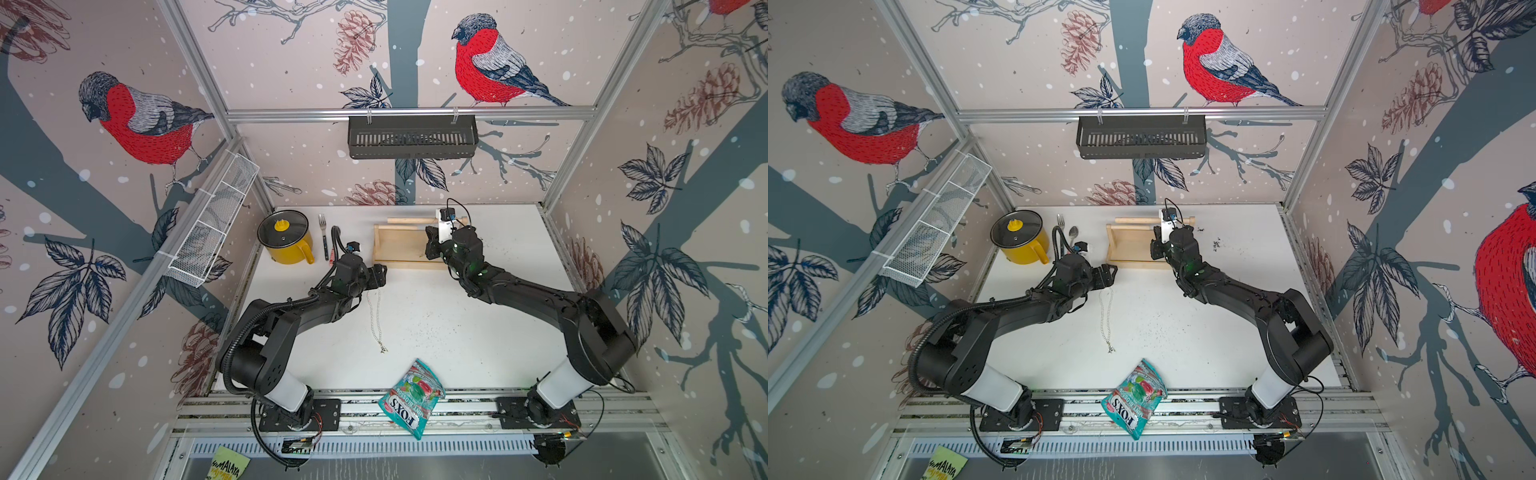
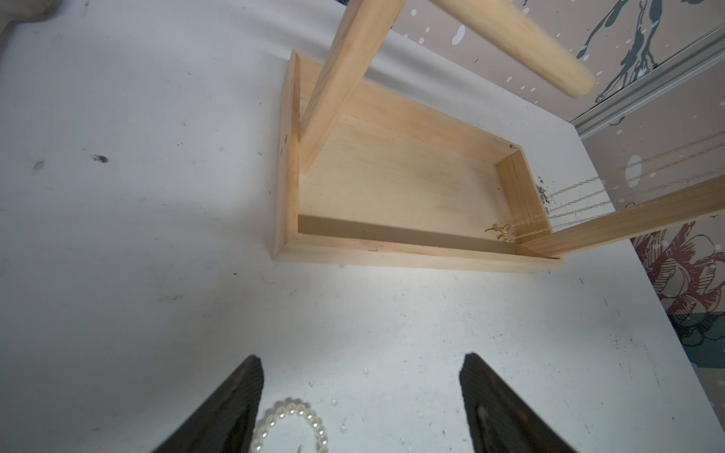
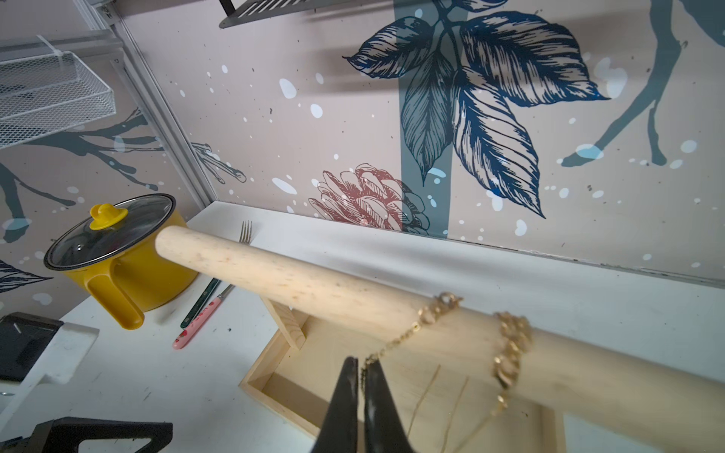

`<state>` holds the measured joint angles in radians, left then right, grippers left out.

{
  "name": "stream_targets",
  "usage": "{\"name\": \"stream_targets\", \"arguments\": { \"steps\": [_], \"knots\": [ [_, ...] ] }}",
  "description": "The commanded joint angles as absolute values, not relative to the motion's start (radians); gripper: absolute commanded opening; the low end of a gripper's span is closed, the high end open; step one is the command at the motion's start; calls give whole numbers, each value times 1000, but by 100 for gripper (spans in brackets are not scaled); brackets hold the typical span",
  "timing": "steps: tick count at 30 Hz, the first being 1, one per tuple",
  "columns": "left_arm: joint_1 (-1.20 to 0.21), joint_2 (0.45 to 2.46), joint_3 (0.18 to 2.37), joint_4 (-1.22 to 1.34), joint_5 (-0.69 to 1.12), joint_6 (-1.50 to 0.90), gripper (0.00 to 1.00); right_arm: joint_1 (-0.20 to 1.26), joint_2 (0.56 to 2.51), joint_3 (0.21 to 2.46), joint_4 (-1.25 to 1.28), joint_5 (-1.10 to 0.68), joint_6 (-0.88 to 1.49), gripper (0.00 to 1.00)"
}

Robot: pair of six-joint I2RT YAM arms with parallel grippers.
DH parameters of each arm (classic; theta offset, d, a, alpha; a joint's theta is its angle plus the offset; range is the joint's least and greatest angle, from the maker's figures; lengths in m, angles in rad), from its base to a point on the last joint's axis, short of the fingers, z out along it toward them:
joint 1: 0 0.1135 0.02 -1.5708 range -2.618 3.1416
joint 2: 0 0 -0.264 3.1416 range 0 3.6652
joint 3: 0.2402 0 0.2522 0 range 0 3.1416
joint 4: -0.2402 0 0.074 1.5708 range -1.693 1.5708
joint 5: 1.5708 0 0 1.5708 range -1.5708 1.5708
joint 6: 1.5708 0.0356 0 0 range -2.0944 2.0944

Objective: Take the necklace off the jewelry display stand
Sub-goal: Take off the necklace from the stand.

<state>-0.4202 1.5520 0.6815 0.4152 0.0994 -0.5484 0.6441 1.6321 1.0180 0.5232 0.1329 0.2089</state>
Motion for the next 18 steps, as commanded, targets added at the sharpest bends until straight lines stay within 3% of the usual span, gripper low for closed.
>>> {"name": "stream_targets", "arguments": {
  "steps": [1,18],
  "knots": [
    [-419,1532,678,441,104,-532,80,658,1647,1049,508,158,197,8],
    [-419,1482,632,456,107,-543,80,710,1723,1182,428,190,186,5]
  ]
}}
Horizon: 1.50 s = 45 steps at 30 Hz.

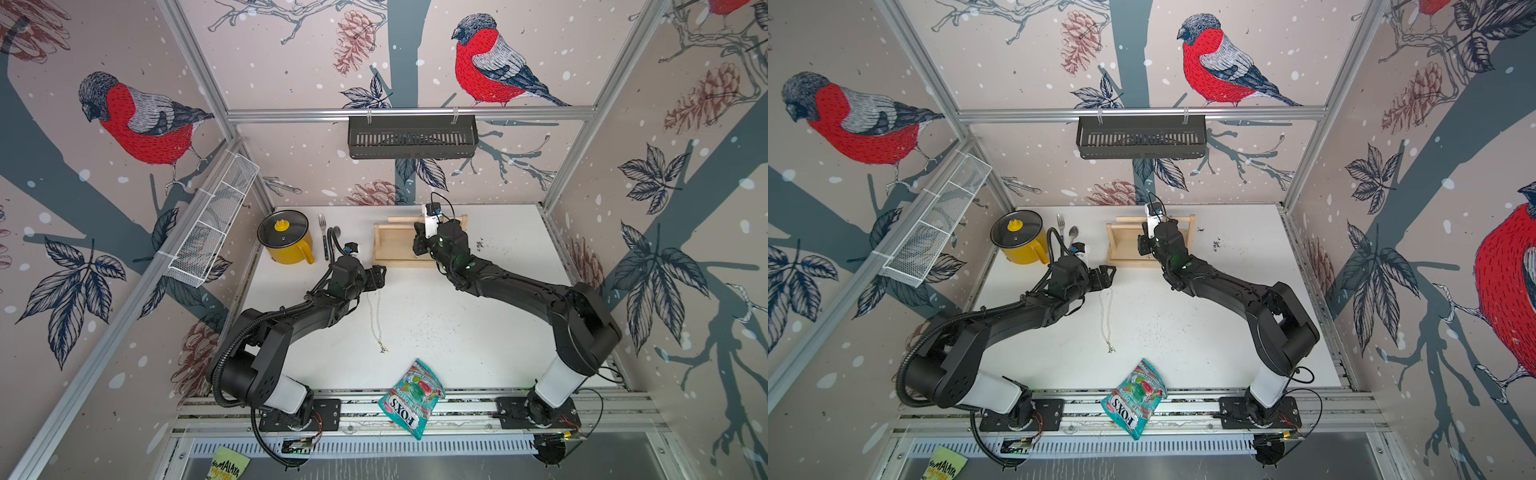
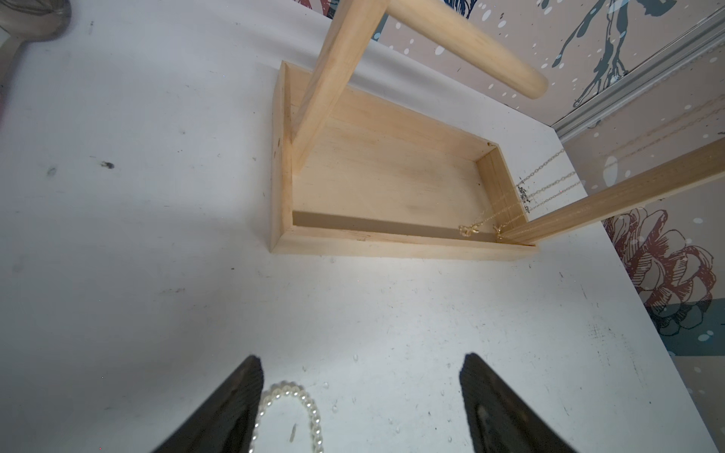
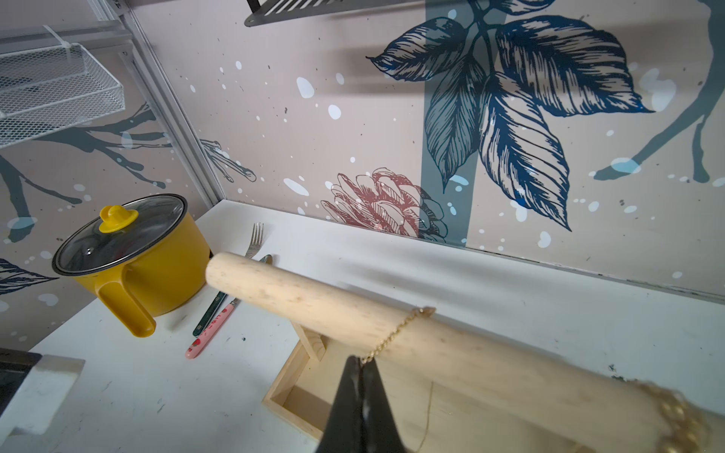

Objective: Take the necklace off the jewelry display stand
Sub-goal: Take off the necklace from the stand.

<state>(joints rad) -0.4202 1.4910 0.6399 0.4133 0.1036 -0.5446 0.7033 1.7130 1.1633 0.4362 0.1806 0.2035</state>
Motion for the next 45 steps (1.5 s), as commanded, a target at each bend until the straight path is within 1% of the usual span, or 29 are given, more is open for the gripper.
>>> {"name": "stream_targets", "arguments": {
  "steps": [1,12,30,45],
  "knots": [
    [-420,1482,630,461,110,-540,80,713,1726,1189,428,191,184,5],
    [-419,1453,534,626,141,-450,80,745,1771,1256,403,184,169,3],
    [-419,1467,544,627,140,-430,80,807,1862,1408,330,187,140,2],
    [-419,1490,553,605,110,-421,81,832,1914,1486,315,183,133,1]
  ]
}}
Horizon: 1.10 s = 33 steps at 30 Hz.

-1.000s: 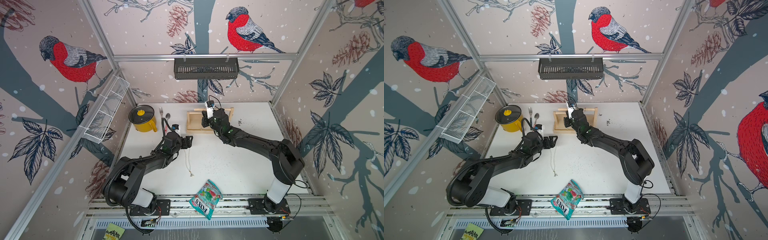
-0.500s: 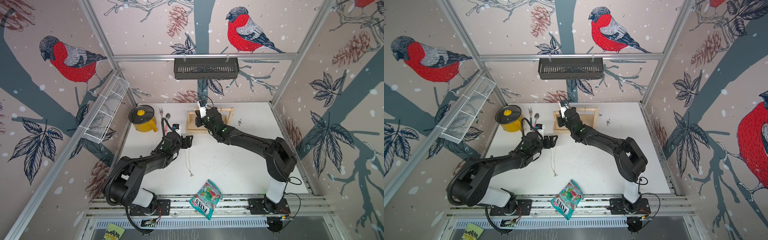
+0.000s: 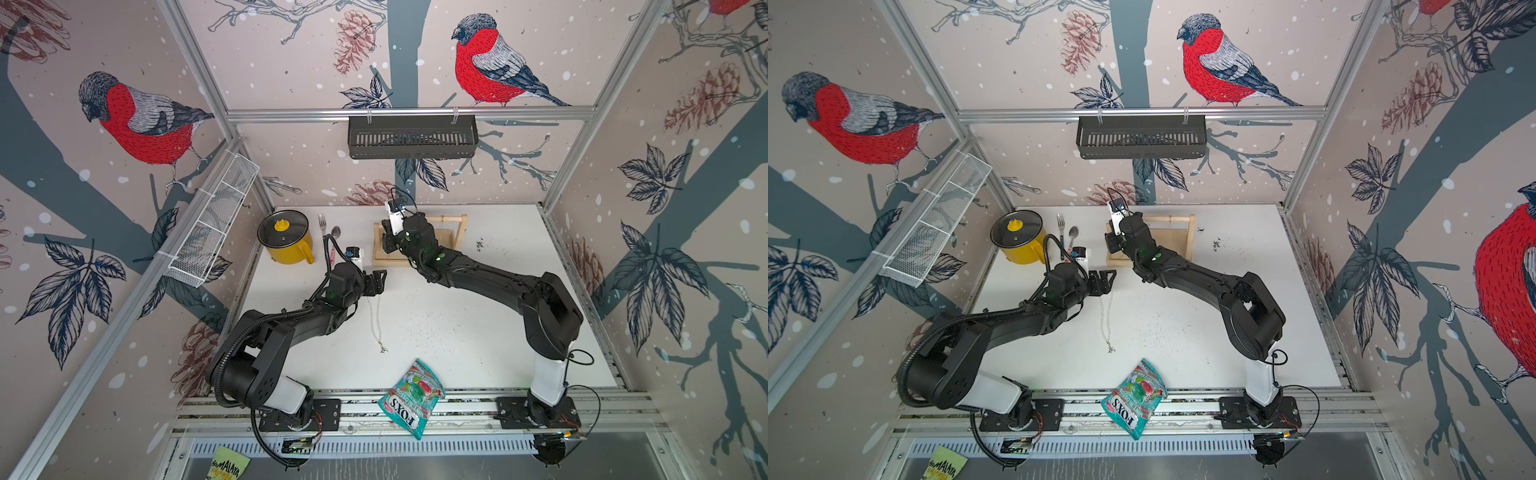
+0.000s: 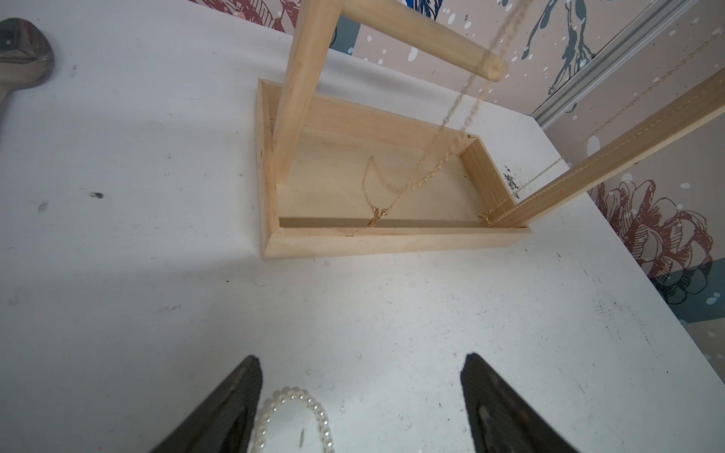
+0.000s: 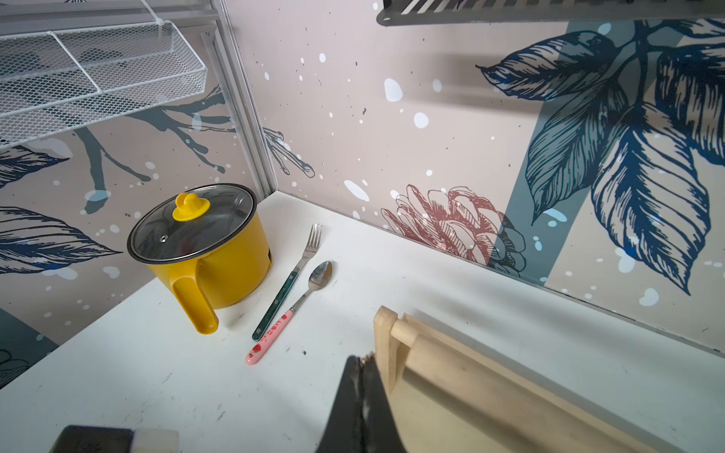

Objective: Take the necklace off the jewelry display stand
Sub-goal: Take off the necklace from the stand.

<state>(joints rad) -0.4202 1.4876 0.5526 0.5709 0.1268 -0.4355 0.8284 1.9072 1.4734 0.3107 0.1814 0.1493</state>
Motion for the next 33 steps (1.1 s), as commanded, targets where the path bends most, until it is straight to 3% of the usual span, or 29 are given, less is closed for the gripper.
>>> {"name": "stream_targets", "arguments": {
  "steps": [1,16,24,33],
  "knots": [
    [-420,1491,551,607,110,-421,81,832,1913,1486,316,180,133,1],
    [-416,1416,428,722,162,-382,81,854,1814,1428,335,142,127,1],
    [-416,1456,379,875,300,-351,70,861,1716,1376,333,116,130,0],
    [-420,1493,370,1035,404,-332,69,863,1636,1328,325,83,126,0]
  ]
}}
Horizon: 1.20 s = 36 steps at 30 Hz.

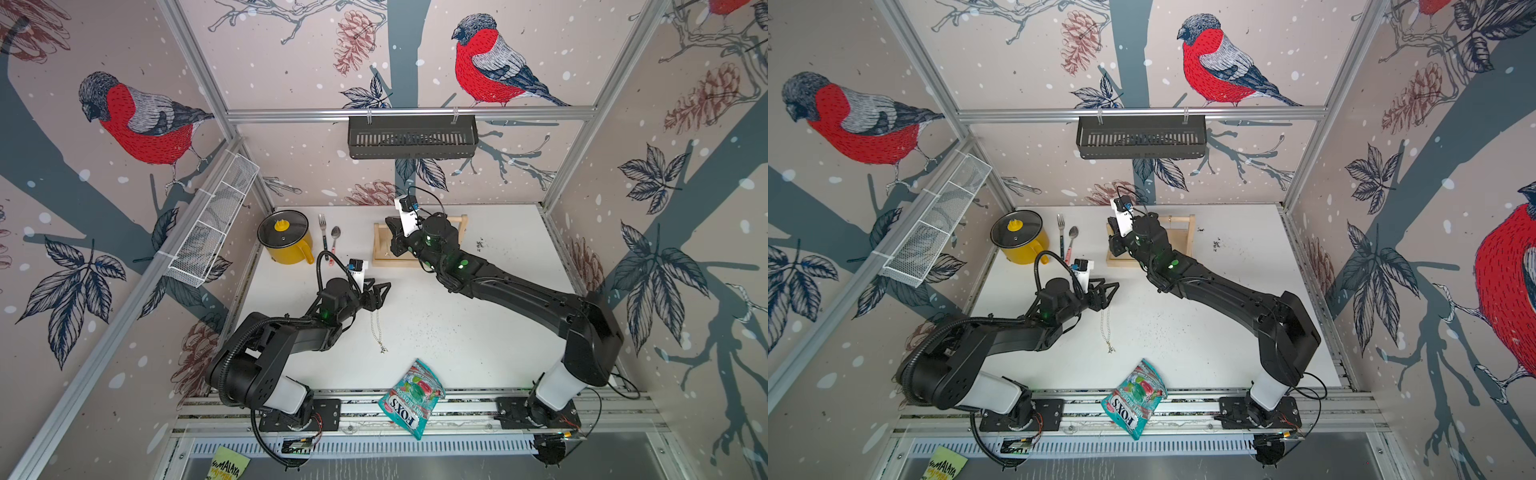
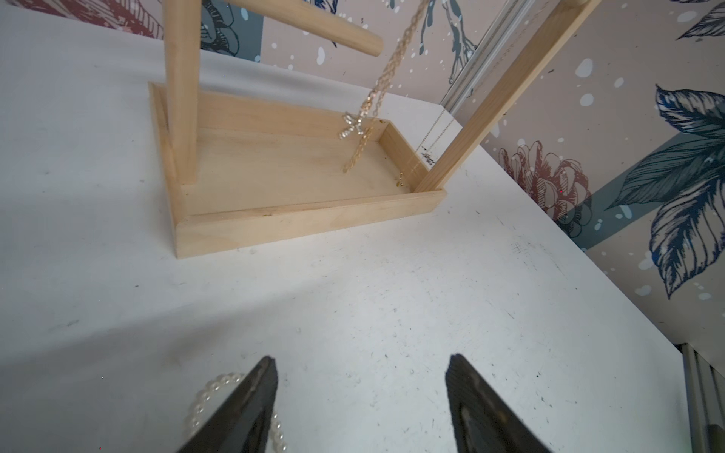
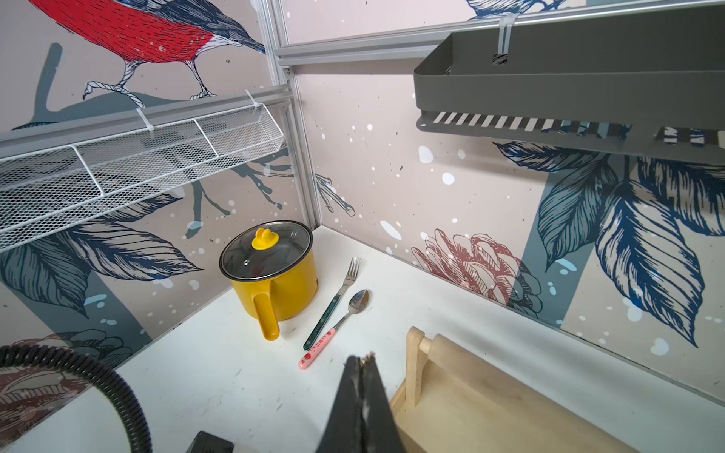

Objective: Take the necklace off the jewelry display stand
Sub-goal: Take off the necklace from the stand.

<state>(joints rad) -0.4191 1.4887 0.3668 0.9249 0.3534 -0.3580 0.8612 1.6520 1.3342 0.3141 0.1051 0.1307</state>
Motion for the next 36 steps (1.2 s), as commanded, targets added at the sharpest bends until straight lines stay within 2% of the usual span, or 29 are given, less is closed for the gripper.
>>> {"name": "stream_targets", "arguments": {
  "steps": [1,25,36],
  "knots": [
    [-422,1493,374,1037,403,-329,68,864,1631,1322,324,78,126,0],
    [-439,1536,498,1035,455,-292,61,874,1563,1274,295,28,142,0],
    [-439,1537,511,1024,500,-309,49,876,1560,1268,292,26,141,0]
  ]
}}
